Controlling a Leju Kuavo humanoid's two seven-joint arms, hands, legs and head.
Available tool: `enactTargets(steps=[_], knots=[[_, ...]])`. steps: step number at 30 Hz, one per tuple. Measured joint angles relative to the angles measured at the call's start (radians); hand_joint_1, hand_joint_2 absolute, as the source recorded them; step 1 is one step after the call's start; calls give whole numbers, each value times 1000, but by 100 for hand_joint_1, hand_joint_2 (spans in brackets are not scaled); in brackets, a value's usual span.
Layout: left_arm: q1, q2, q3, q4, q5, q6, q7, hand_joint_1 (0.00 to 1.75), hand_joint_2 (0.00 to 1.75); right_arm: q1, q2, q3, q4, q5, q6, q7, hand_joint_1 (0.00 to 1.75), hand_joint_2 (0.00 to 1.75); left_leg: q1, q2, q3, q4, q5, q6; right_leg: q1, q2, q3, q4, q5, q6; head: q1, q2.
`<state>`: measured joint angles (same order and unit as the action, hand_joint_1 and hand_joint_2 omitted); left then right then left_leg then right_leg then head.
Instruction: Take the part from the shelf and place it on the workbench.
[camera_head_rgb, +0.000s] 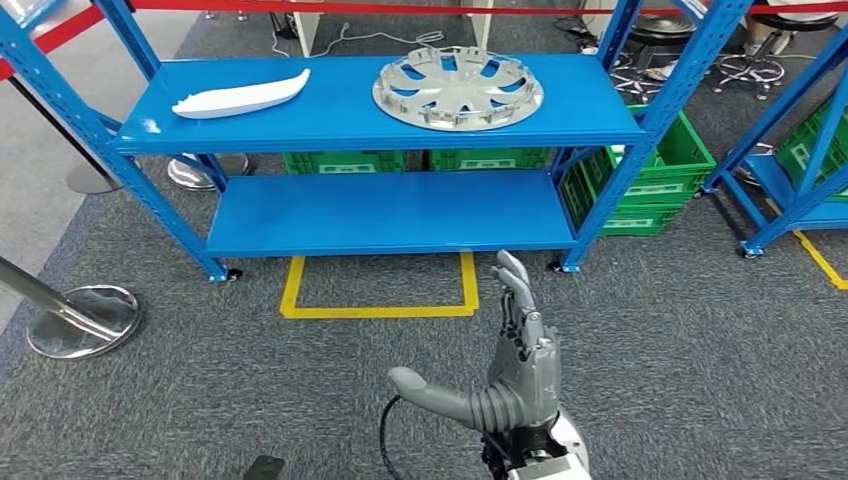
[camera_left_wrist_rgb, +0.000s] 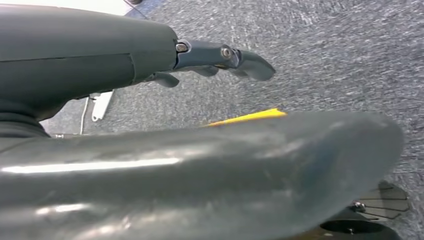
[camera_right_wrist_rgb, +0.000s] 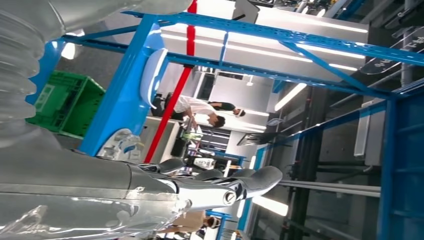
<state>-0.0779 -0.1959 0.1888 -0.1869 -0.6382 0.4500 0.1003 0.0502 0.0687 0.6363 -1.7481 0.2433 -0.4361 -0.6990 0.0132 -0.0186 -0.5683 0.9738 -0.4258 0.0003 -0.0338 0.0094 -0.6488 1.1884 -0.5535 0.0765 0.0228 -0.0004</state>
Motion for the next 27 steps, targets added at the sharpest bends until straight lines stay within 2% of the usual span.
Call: enactTargets(steps=[1, 2, 3, 4, 5, 6, 8, 10, 12, 13, 14, 16, 17, 18, 19, 21, 22, 24, 27], knots=[[0, -1, 0, 0, 0, 0, 0, 0, 0, 1, -1, 0, 0, -1, 0, 0, 0, 175, -1, 0, 0, 0, -1, 1, 1, 0, -33, 60, -21, 0, 0, 0], [0, -1, 0, 0, 0, 0, 0, 0, 0, 2, -3, 1, 1, -2, 0, 0, 0, 175, -2, 0, 1, 1, -2, 1, 2, 0, -53, 94, -25, 0, 0, 0], [0, -1, 0, 0, -1, -1, 0, 0, 0, 3, -4, 2, 1, -3, 0, 1, 0, 175, -3, -1, 2, 1, -4, -1, 3, 0, -55, 89, -9, 0, 0, 0], [0, -1, 0, 0, -2, -1, 0, 0, 0, 3, -6, 4, 1, -5, -1, 2, 0, 175, -2, -2, 4, 3, -7, -4, 2, 0, -39, 48, 24, 0, 0, 0], [0, -2, 0, 0, -4, -1, 0, 0, 0, 3, -7, 5, 1, -6, -2, 4, 0, 175, -1, -4, 6, 7, -11, -9, 2, 0, -10, -16, 61, 0, 1, 0], [-1, -1, 0, 0, -5, -1, 0, 0, 0, 2, -8, 6, 1, -7, -6, 8, 0, 175, -1, -5, 6, 12, -16, -16, 3, 1, 20, -76, 85, -2, 1, 0], [-3, 0, 0, 0, -5, 0, 0, 0, 0, 5, -8, 7, 2, -12, -23, 19, 0, 87, -3, -7, 4, 21, -22, -29, 5, 6, 50, -140, 101, -14, -1, 0], [-4, 1, 0, 0, -3, 2, 0, 0, 0, 10, -8, 5, 2, -21, -46, 35, 0, 0, -1, -7, 3, 20, -21, -39, 9, 9, 49, -141, 98, -31, -4, 0], [-5, 2, 2, -1, 2, 4, -3, 0, 0, 15, -8, 1, 2, -21, -69, 57, 0, 0, 2, -3, -1, 30, -32, -48, 10, 8, 50, -143, 99, -44, -5, 0], [-6, 2, 3, -2, 4, 5, -5, 0, 0, 17, -8, -1, 2, -15, -81, 69, 0, 0, 3, 0, -15, 59, -51, -51, 9, 6, 51, -144, 100, -50, -7, 0], [-7, 2, 5, -2, 7, 7, -7, 0, 0, 20, -8, -4, 4, -6, -94, 79, 0, 0, 3, 3, -39, 109, -78, -54, 8, 3, 52, -145, 99, -54, -10, 0], [-6, 2, 11, -2, 11, 10, -10, 0, 0, 24, -8, -8, 10, 12, -118, 94, 0, 0, 3, 5, -109, 242, -134, -58, 9, -1, 52, -145, 97, -59, -12, 0], [-5, 2, 15, -2, 12, 12, -11, 0, 0, 26, -8, -9, 15, 19, -126, 99, 0, 0, 3, 5, -134, 288, -143, -58, 9, -2, 52, -145, 97, -60, -13, 0], [-3, 2, 19, -2, 13, 13, -12, 0, 0, 26, -8, -10, 20, 23, -132, 102, 0, 0, 3, 5, -144, 301, -134, -58, 9, -2, 53, -145, 96, -60, -13, 0], [-2, 3, 22, -2, 14, 15, -12, 0, 0, 27, -8, -11, 23, 28, -139, 104, 0, 0, 4, 6, -135, 275, -107, -57, 8, -2, 54, -145, 96, -59, -13, 0], [-3, 3, 23, -2, 16, 17, -13, 0, 0, 26, -7, -11, 29, 40, -160, 110, 0, 0, 5, 9, -80, 156, -38, -56, 8, -2, 57, -144, 92, -52, -14, 0], [-4, 2, 24, -2, 17, 18, -14, 0, 0, 26, -7, -12, 32, 45, -172, 116, 0, 0, 4, 10, -52, 97, -20, -53, 10, -1, 58, -143, 90, -47, -15, 0], [-5, 1, 28, -2, 24, 15, -22, 0, 0, 26, -6, -13, 37, 41, -183, 131, 0, 0, 2, 11, -26, 41, -15, -45, 14, -1, 59, -145, 89, -33, -15, 0], [-1, -3, 60, -4, 108, -81, -130, 0, 0, 25, -7, -14, 44, 40, -179, 148, 0, 0, -1, 8, -25, 35, -16, -22, 10, -2, 63, -155, 89, -14, -12, 0]])
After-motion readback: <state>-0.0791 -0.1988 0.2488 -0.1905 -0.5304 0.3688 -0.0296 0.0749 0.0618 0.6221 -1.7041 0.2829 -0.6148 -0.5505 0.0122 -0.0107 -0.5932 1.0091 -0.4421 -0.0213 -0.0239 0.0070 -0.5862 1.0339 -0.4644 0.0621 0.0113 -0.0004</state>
